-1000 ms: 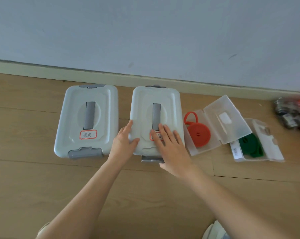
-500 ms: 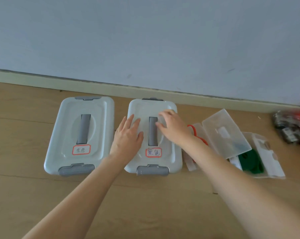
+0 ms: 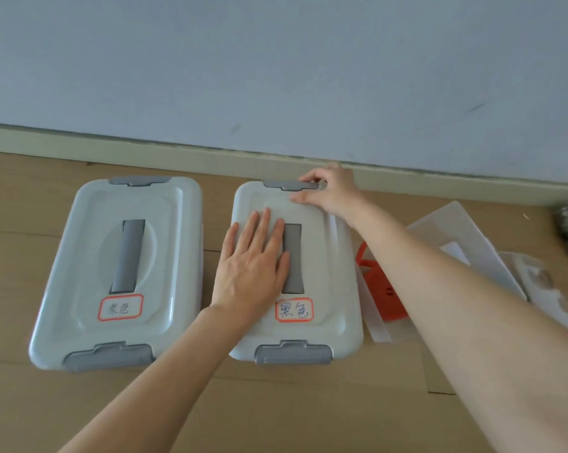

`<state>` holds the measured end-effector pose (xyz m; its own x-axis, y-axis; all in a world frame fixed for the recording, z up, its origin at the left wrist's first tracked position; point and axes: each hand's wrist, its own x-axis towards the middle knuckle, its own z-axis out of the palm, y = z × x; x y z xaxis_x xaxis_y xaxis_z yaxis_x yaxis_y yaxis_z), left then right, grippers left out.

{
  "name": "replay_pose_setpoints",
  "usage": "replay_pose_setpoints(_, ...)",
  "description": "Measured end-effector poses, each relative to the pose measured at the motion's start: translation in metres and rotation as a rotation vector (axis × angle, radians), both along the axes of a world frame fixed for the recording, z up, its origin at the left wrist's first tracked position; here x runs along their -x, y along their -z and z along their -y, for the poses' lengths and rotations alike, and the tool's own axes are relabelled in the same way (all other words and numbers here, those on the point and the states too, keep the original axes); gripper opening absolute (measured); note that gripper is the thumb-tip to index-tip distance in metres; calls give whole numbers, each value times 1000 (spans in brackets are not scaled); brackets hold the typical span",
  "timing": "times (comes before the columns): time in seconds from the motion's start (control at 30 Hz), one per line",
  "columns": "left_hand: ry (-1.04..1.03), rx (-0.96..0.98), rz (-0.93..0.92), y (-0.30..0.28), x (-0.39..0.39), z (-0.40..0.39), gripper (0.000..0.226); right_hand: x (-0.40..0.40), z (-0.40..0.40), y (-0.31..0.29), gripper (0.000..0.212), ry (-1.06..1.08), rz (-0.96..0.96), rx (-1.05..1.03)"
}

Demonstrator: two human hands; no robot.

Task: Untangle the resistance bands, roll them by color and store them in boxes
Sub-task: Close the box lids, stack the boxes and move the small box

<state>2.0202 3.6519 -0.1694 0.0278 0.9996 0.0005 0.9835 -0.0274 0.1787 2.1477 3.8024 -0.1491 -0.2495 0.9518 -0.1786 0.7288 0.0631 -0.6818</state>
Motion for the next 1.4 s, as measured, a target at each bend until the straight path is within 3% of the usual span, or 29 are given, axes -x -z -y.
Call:
replay_pose_setpoints(0.1, 14, 39, 49, -6, 2, -3, 55, 1, 29, -7, 60, 137, 131, -86)
replay_pose_setpoints(0.2, -90, -51, 146, -20, 19, 14, 54, -14, 94, -10, 80, 374, 25, 67)
replay_pose_setpoints(0.27, -256, -104, 153, -25, 39, 37, 57, -32, 139, -9, 67, 437, -105, 228)
replay_pose_setpoints(0.37, -439, 139, 39, -23, 63, 71, 69, -45, 177, -9, 43, 441, -228, 387)
replay_pose_setpoints(0.43, -457, 242, 62, -21, 68, 79, 72, -45, 184, -9, 33, 500, -309, 400)
replay_pose_setpoints(0.6, -332, 237, 109, -16, 70, 53, 70, -54, 169, -25, 11, 613, -416, 286)
replay_pose_setpoints(0.93, -308, 324, 206, -23, 25, -58, 58, -79, 129, -76, 13, 680, -592, 168)
replay_pose_setpoints(1.0, -310, 292, 324, -30, 35, -56, 46, -75, 124, -94, 9, 674, -620, 145)
replay_pose_setpoints(1.13, -452, 122, 961, -57, 74, -26, 38, -56, 122, -127, 17, 636, -662, 128)
replay_pose_setpoints(1.3, -662, -63, 1456, -97, 108, 9, 35, 24, 106, -134, 17, 577, -671, 142)
replay_pose_setpoints(1.4, -674, -88, 1548, -110, 119, 20, 30, 73, 100, -124, 26, 602, -668, 219)
